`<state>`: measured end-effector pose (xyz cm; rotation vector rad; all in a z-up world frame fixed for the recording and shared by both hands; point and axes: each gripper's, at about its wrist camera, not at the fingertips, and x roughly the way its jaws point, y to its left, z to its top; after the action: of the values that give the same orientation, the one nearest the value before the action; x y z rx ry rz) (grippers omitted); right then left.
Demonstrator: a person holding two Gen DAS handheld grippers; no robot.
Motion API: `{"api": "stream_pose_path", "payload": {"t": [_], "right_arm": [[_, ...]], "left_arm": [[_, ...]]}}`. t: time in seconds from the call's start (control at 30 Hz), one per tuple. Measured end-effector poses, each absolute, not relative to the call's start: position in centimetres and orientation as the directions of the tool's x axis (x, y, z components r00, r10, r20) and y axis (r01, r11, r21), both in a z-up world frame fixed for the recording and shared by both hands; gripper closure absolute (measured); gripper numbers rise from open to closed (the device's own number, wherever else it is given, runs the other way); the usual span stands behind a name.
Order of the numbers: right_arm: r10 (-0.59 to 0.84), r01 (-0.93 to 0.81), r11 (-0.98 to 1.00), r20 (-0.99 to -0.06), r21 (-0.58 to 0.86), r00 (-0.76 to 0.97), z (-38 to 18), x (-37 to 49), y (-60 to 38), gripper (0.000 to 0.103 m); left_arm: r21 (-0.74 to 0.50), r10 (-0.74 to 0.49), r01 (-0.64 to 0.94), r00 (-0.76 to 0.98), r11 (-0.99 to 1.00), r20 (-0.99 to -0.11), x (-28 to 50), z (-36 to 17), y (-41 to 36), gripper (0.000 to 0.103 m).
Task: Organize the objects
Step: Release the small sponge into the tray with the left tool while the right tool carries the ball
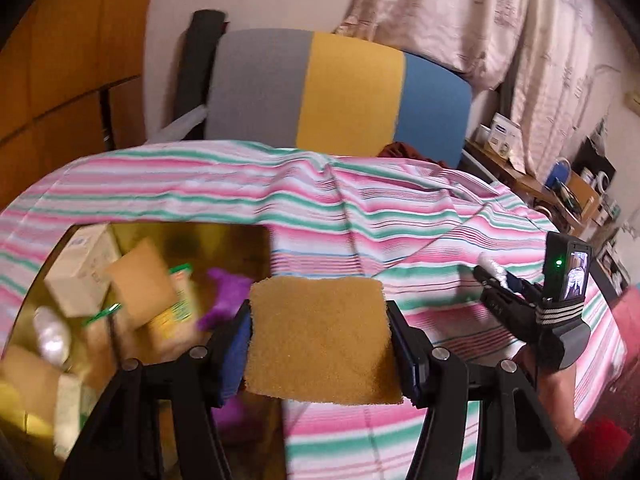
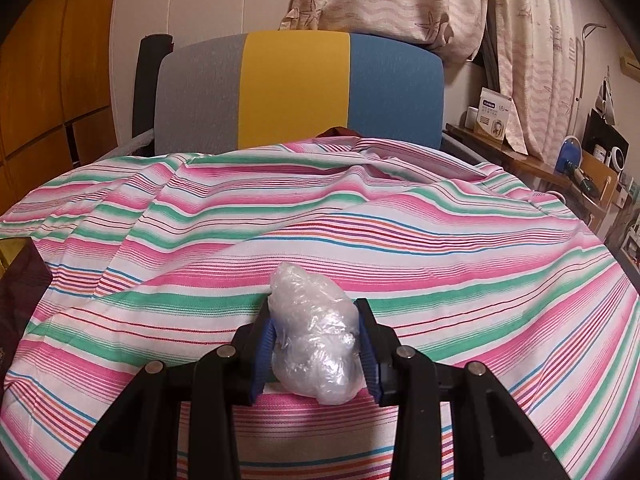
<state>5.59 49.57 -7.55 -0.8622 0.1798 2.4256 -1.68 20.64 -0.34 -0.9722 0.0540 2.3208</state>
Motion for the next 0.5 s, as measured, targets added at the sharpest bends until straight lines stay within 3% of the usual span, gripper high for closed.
{"api": "stream_pose_path", "payload": {"t": [0.27,0.5], "right_arm": [[0.479,-0.548,-0.832,-0.606,-0.084,-0.635,-7.4,5.6,49.1,0.065],[0.472,-0.504,-0.853,-0.619,-0.139,-0.628,-7.2,4.9,47.9,0.065]], "left_arm": [[-0.232,0.464,-0.453,-0.513,-0.861,-0.723,-2.1,-2.3,14.3,0.041],[-0.16,0.4,-0.445,-0.518,-0.881,-0.756,-1.0,-3.6,11.7,0.041]]}}
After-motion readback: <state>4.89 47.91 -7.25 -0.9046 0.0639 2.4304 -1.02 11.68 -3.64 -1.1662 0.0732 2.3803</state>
